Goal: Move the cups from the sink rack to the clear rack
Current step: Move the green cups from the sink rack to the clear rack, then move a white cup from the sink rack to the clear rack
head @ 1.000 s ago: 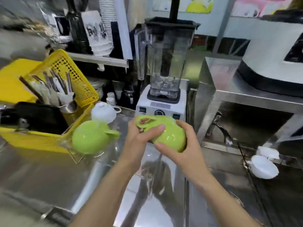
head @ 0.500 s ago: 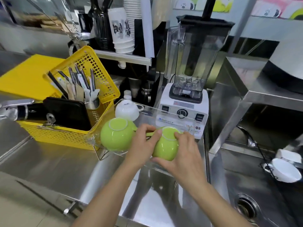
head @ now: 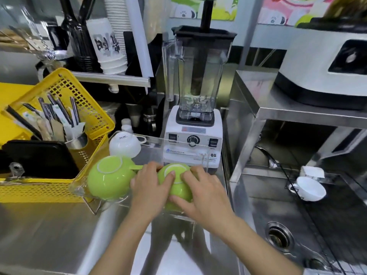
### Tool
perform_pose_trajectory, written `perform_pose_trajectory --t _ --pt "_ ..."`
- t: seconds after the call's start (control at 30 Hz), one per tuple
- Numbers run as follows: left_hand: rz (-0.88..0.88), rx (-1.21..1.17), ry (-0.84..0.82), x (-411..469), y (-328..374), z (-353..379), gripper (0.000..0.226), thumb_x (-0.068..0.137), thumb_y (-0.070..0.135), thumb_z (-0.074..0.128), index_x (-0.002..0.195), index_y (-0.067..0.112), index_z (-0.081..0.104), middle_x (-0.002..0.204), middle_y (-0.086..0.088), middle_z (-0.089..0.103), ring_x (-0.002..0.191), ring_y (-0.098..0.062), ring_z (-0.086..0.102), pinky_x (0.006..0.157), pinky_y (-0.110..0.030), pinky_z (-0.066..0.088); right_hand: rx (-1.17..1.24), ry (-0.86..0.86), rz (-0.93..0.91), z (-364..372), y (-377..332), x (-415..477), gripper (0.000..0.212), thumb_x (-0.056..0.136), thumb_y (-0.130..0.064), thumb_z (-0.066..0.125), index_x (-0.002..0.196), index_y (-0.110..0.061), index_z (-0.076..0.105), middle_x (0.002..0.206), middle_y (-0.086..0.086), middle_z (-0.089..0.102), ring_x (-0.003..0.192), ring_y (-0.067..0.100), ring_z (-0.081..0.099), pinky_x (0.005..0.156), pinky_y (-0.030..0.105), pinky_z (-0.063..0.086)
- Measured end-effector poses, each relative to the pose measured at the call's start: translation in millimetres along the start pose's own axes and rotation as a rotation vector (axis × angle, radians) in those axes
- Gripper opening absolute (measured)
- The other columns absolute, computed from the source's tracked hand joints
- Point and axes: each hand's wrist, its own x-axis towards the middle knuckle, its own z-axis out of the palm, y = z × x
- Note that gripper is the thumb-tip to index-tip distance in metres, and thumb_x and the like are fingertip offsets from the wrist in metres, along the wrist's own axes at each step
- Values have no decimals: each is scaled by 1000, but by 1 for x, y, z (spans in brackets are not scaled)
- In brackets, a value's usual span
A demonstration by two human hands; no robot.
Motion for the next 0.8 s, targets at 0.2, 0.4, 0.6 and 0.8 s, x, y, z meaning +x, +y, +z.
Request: perform_pose_trajectory --t 0.2,0.4,0.6,0.8 --pt "273 95 249 -10 38 10 49 73 44 42 104 10 60 102 -11 61 105 -25 43 87 -36 27 372 3 141 -28 41 -7 51 79 -54 52 120 -23 54 114 -4 61 104 12 57 90 33 44" --pt "465 -94 -54 -23 116 66 44 79 47 44 109 18 57 104 9 53 104 -7 41 93 -23 33 534 27 612 -51 146 -24 23 83 -31 64 104 -21 59 86 -2 62 75 14 57 75 30 48" --pt "427 -130 -490 -26 185 175 28 86 30 57 112 20 55 116 5 57 113 -13 51 98 -28 39 658 82 978 -61 274 -71 21 83 -23 64 102 -16 58 82 6 62 75 23 59 74 39 49" --pt "145 -104 -762 -15 241 304 35 87 33 57 115 13 53 97 3 57 96 -19 55 88 -29 43 575 57 1135 -63 381 -103 38 85 -30 60 115 -10 52 90 6 59 88 27 60 79 38 47"
